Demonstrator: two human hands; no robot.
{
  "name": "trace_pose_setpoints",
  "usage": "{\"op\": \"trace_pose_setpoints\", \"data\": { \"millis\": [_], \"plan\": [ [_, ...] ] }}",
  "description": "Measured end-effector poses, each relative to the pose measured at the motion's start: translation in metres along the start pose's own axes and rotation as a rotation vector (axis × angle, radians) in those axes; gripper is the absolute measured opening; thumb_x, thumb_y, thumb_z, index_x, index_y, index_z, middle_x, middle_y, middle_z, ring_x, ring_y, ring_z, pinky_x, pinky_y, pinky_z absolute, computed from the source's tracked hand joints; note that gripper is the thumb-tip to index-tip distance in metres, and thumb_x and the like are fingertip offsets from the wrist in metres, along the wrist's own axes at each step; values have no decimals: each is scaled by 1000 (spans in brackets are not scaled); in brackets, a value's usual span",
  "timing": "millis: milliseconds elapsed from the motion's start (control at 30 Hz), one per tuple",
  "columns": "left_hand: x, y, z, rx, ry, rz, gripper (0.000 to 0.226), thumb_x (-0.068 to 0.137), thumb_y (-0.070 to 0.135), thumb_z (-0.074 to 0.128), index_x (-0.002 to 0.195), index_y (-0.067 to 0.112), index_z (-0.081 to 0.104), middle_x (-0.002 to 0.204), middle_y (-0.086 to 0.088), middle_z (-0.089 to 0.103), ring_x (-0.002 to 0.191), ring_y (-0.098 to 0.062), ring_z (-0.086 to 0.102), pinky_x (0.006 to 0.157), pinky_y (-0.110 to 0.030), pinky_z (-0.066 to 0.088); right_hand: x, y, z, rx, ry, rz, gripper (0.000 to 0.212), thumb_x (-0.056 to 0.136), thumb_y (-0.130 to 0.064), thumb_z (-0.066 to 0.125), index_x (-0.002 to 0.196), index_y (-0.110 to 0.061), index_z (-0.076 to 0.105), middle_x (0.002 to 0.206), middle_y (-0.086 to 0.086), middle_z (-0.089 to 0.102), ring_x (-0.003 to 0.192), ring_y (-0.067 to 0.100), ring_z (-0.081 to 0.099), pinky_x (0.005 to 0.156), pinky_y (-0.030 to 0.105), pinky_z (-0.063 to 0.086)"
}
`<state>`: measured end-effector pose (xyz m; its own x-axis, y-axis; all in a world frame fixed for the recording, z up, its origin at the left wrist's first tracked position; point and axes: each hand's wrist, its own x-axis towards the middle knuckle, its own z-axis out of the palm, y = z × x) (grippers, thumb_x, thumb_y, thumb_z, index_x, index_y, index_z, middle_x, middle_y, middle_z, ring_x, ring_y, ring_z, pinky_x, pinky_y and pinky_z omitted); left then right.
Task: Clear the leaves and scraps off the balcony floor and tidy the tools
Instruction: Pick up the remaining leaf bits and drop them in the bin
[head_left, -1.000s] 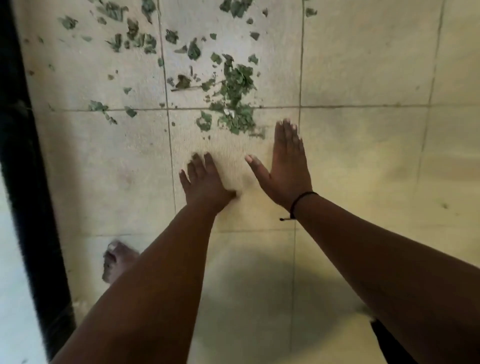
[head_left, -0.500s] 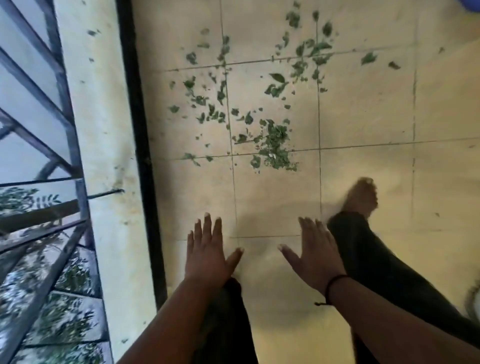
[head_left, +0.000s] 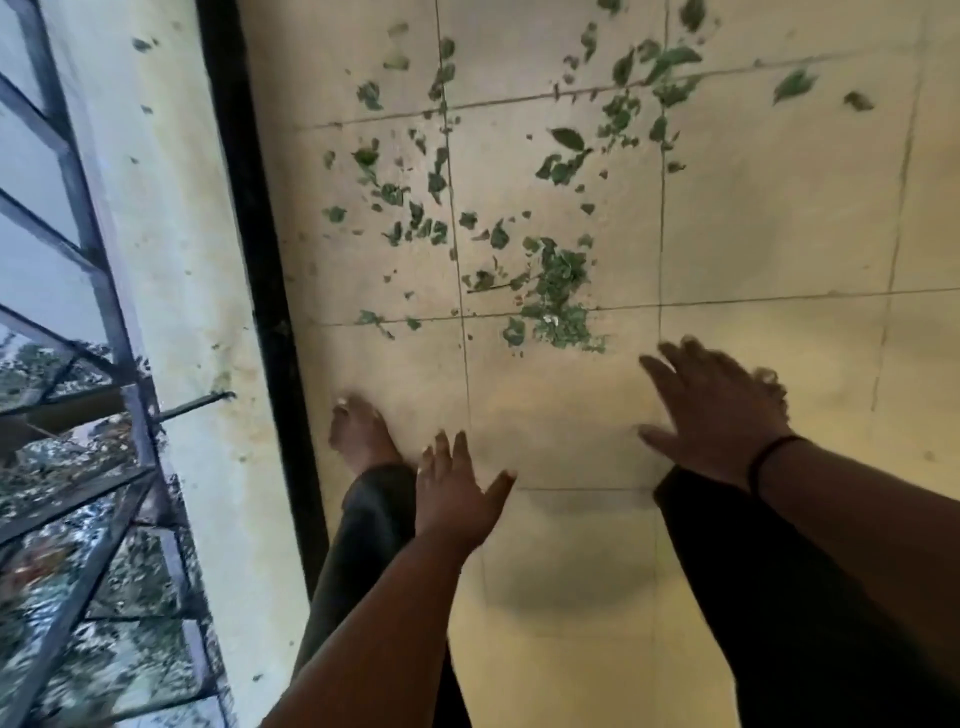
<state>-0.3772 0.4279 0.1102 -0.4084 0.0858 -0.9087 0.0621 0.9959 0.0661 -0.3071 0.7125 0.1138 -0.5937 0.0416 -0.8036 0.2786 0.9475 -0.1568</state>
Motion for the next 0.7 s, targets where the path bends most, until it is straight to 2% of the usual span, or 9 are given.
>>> {"op": "trace_pose_setpoints", "data": {
  "millis": [100, 167, 233, 300, 467, 700],
  "plan": [
    [53, -15, -27, 68, 42, -8, 91, 93, 68, 38, 157, 19, -5, 164, -7, -12, 151, -29, -8, 121, -43, -1, 23, -13, 16, 39, 20, 127, 82, 93, -64, 34, 155, -20, 3, 163, 5, 0, 150, 25, -3, 120, 42, 4],
    [86, -43, -50, 175, 122, -76, 95, 88, 78, 29, 157, 22, -5, 164, -4, -8, 151, -32, -5, 121, -49, -2, 49, -36, 27, 78, 24, 187, 83, 92, -65, 35, 155, -19, 7, 163, 6, 3, 150, 26, 0, 119, 48, 6],
    [115, -73, -71, 122, 191, -85, 99, 86, 78, 33, 157, 20, -4, 165, -7, -6, 151, -31, -4, 122, -50, 3, 77, -61, 37, 106, 26, 247, 84, 91, -67, 34, 154, -18, 7, 162, 6, 3, 149, 28, -1, 116, 55, 5],
    [139, -97, -88, 42, 201, -72, 98, 90, 69, 42, 156, 15, -6, 164, -11, -11, 151, -29, -9, 123, -44, 0, 99, -87, 41, 128, -10, 243, 83, 92, -67, 33, 154, -18, 7, 162, 6, 2, 149, 28, -1, 116, 56, 5],
    [201, -117, -114, 17, 332, -48, 100, 91, 72, 35, 155, 11, -11, 161, -15, -21, 149, -29, -20, 121, -42, -10, 144, -124, 35, 169, 77, 195, 83, 93, -65, 33, 154, -17, 6, 162, 7, 5, 149, 27, 2, 117, 54, 1],
    [266, -101, -92, -138, 460, -55, 108, 88, 75, 38, 154, 7, -13, 160, -21, -18, 149, -33, -17, 121, -44, -9, 168, -94, 28, 175, 216, 196, 83, 92, -62, 41, 154, -14, 12, 161, 9, 12, 149, 26, 6, 117, 52, 0]
  ]
}}
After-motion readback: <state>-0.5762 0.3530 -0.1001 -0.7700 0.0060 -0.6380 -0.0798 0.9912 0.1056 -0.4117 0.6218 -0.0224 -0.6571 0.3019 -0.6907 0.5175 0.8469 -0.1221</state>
